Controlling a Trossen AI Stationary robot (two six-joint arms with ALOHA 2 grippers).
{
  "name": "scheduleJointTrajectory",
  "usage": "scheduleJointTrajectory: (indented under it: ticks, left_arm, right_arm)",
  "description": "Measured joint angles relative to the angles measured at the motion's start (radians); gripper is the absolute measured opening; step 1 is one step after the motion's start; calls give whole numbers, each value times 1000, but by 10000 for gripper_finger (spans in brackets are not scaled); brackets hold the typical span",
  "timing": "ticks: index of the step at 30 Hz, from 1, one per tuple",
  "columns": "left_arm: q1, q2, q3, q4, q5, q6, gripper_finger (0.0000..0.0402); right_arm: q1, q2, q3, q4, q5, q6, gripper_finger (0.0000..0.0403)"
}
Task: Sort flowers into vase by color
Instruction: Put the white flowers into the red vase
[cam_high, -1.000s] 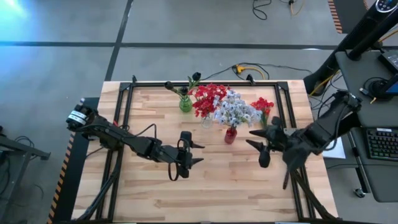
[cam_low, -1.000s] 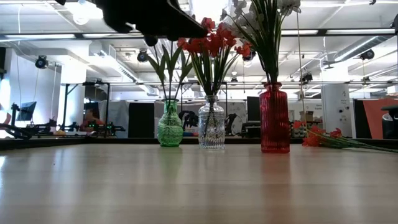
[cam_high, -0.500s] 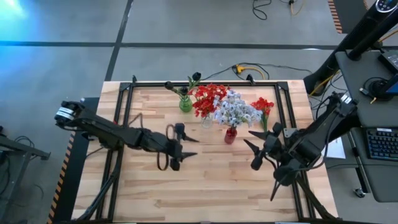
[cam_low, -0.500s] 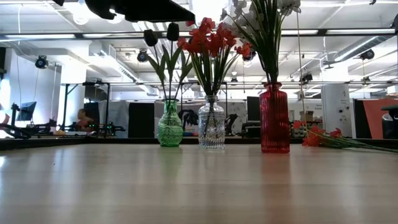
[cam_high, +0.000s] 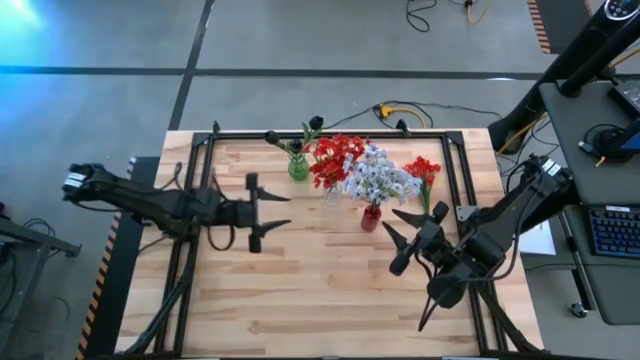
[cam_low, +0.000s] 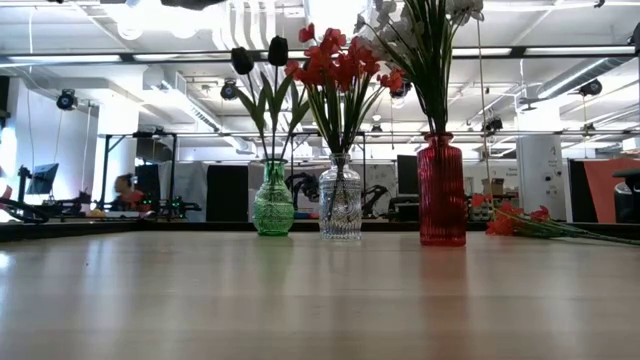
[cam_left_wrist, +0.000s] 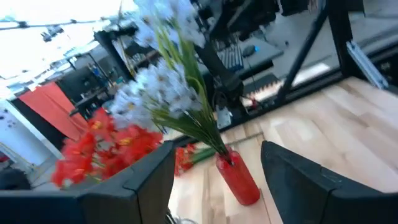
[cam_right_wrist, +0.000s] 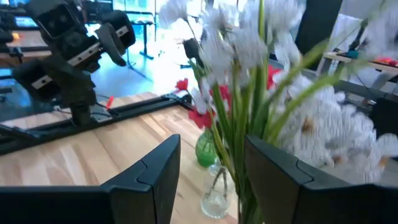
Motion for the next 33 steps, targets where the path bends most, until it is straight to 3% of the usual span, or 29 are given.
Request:
scheduleJointTrajectory:
  ticks: [7,12,16,22,28,33]
  left_arm:
    - [1,-115,-38,-107,-125,-17,219]
    - [1,-171,-55,-110,-137,-1,220]
    - [1,-209,-42,-104,-140,18,220]
    - [0,-234,-4,-100,-181,31,220]
    - [1,-241,15,-97,-262,28,220]
    - [1,-238,12,-77,-263,42,220]
  right_arm:
    - [0,-2,80,-4,1,-119,169]
    - [0,-2,111,-4,-1,-183,175]
    - [0,-2,110,-7,-43,-177,203]
    - [0,-2,97,-123,-191,62,237]
    - [0,26,77,-470,-166,485,233]
    - [-23,69,76,-586,-95,547,229]
